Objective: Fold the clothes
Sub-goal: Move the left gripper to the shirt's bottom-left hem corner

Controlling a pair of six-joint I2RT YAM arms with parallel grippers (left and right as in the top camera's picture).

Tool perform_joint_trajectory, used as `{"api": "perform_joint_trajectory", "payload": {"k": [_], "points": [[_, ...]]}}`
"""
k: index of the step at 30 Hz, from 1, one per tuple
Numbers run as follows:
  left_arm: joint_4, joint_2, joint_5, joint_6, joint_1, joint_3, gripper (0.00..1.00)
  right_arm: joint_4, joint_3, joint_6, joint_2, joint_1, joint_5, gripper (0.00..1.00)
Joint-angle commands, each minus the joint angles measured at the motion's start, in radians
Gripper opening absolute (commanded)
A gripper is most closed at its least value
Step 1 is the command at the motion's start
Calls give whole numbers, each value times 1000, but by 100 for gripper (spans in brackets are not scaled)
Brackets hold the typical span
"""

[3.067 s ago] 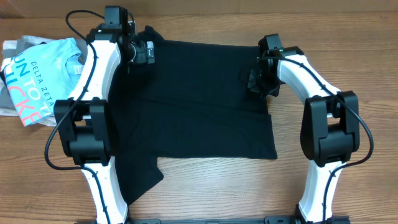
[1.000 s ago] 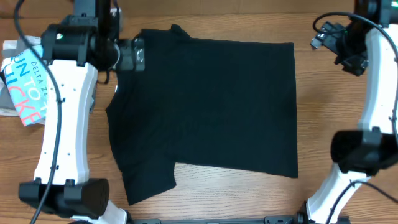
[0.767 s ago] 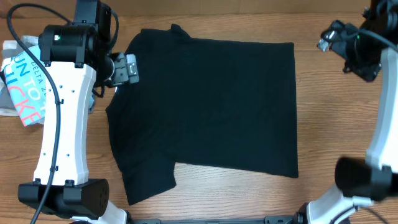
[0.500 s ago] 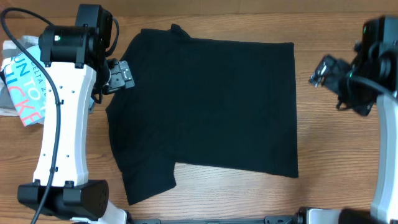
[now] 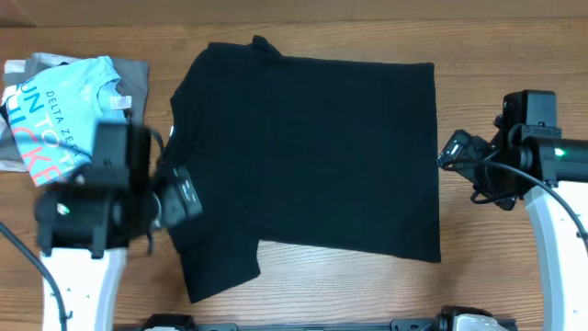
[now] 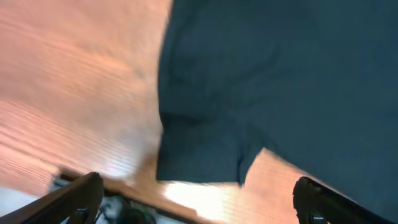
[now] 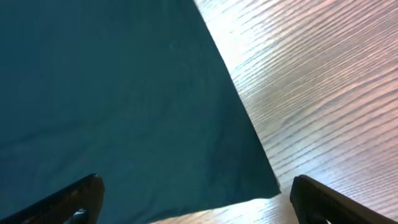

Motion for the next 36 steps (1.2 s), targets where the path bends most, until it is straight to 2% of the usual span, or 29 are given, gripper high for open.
{"api": "perform_joint_trajectory", "payload": {"k": [1, 7, 13, 18, 23, 26, 28, 36], "points": [[27, -34, 100, -65, 5, -217, 100, 21, -29, 4, -7, -1, -8, 100], [117, 2, 141, -69, 4, -457, 99, 23, -30, 4, -7, -1, -9, 100], [247, 78, 263, -80, 4, -521, 98, 24, -30, 4, -7, -1, -8, 100], [291, 156, 224, -134, 4, -574, 100, 28, -30, 4, -7, -1, -8, 100], [367, 213, 208, -123, 5, -627, 100, 27, -30, 3, -7, -1, -8, 100], [360, 230, 112, -129, 5, -639, 100, 27, -30, 0, -7, -1, -7, 100], [359, 230, 60, -184, 5, -651, 100, 27, -30, 0, -7, -1, -7, 100], [374, 230, 1, -223, 5, -670, 100, 24, -32, -3, -6, -1, -8, 100]]}}
